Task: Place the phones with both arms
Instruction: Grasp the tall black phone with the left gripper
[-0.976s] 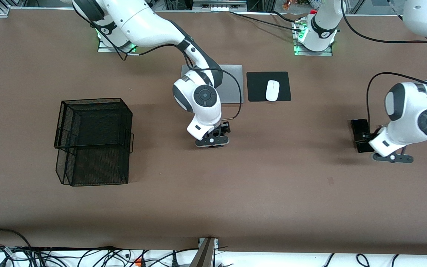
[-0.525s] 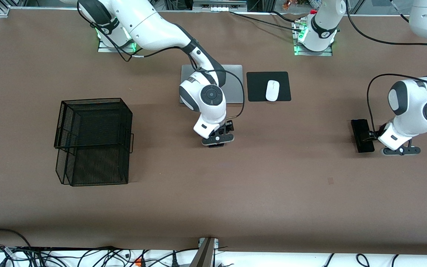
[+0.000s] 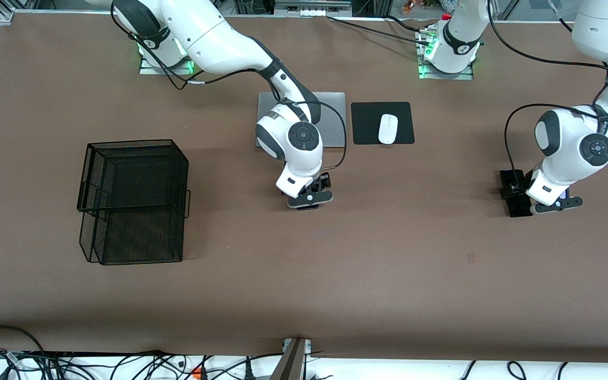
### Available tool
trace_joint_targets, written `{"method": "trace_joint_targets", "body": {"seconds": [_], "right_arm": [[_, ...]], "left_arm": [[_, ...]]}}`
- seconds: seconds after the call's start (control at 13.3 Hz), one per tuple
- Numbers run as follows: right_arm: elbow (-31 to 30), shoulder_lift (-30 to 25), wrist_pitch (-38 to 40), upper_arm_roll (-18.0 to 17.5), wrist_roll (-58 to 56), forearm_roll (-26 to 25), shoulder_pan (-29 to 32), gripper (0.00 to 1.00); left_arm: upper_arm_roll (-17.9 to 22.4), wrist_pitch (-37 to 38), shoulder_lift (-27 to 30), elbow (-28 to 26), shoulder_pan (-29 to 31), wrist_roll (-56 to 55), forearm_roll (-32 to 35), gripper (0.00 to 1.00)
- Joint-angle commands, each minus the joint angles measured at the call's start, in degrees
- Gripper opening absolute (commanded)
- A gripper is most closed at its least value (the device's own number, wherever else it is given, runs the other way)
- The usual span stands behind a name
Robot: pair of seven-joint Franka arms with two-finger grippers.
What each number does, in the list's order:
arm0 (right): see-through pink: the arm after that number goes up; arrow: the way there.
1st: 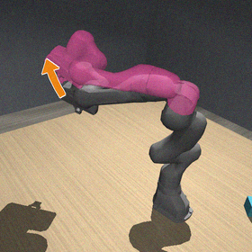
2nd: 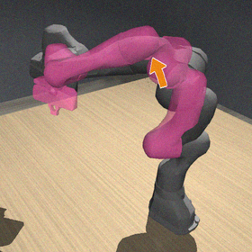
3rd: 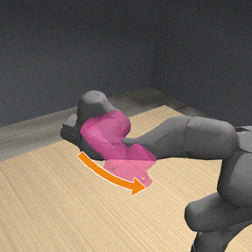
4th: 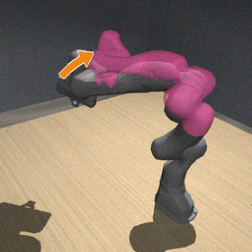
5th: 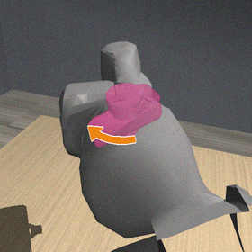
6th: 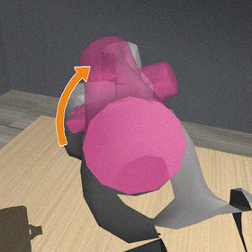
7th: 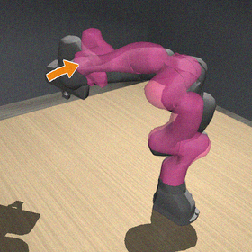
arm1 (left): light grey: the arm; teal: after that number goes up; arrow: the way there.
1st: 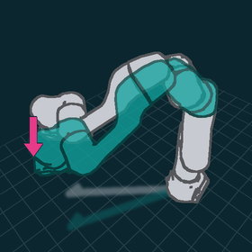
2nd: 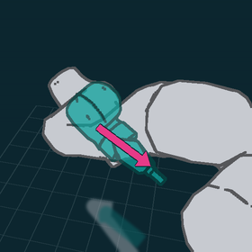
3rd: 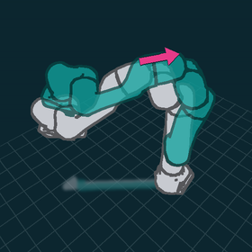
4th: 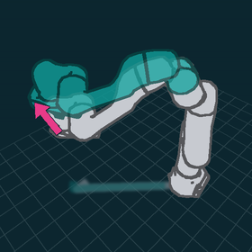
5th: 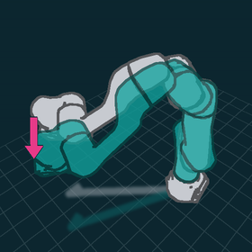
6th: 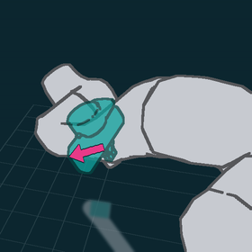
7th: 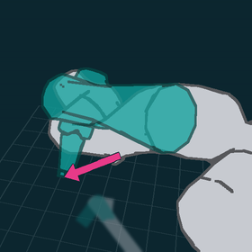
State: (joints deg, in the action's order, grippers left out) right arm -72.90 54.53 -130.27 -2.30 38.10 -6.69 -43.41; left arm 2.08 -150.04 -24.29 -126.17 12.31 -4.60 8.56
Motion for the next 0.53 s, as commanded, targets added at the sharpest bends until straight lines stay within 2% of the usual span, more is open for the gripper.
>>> {"method": "trace_joint_targets", "body": {"seconds": [0.0, 0.3, 0.45], "right_arm": [[0.8, 0.8, -0.5, 0.3, 0.3, -1.3, -0.4, 1.00], [0.8, 1.4, -2.0, 0.4, 0.3, -2.5, -0.4, 1.00], [0.8, 1.5, -2.2, 0.4, 0.4, -2.5, -0.4, 1.00]], "left_arm": [[-0.5, -2.8, -0.1, -1.8, 1.1, -0.2, -0.9, 1.00], [-0.5, -3.2, -0.6, -2.1, 1.3, 0.6, -0.9, 1.00], [-0.7, -3.3, -0.6, -2.3, 2.9, 4.8, -0.8, 1.00]]}}
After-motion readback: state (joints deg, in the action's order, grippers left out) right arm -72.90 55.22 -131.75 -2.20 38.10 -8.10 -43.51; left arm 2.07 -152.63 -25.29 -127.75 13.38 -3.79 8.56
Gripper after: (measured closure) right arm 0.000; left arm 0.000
